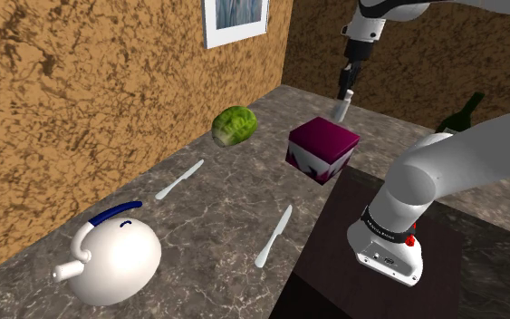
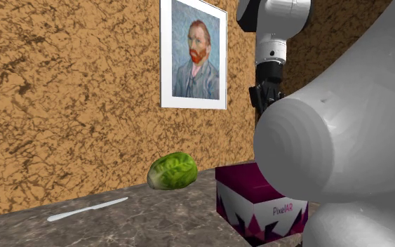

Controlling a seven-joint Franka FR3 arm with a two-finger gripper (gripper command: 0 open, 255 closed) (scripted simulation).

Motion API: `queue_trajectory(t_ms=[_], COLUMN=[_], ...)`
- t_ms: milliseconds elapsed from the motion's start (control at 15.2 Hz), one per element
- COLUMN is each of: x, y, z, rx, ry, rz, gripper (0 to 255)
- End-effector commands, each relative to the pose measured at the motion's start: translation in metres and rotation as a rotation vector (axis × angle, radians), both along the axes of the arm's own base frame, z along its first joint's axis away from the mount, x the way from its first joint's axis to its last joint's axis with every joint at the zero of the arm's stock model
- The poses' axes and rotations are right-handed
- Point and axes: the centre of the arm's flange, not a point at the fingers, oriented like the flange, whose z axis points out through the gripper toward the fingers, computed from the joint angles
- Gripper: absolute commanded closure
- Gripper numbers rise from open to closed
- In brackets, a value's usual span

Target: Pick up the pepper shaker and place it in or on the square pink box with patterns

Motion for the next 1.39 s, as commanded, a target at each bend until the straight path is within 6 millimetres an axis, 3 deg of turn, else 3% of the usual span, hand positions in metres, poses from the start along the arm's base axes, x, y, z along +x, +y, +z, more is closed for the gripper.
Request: queue_trajectory(t_ms=[0, 528, 1056, 1122, 1320], x=[0.0, 0.0, 0.0, 0.0, 0.0], y=[0.0, 0.0, 0.0, 0.0, 0.0], z=[-0.012, -0.056, -0.056, -0.056, -0.056], rx=[0.0, 0.0, 0.0, 0.0, 0.0], ry=[0.0, 0.0, 0.0, 0.0, -0.001], rz=[0.0, 0.0, 0.0, 0.0, 0.0], gripper=[255, 255, 255, 0, 0])
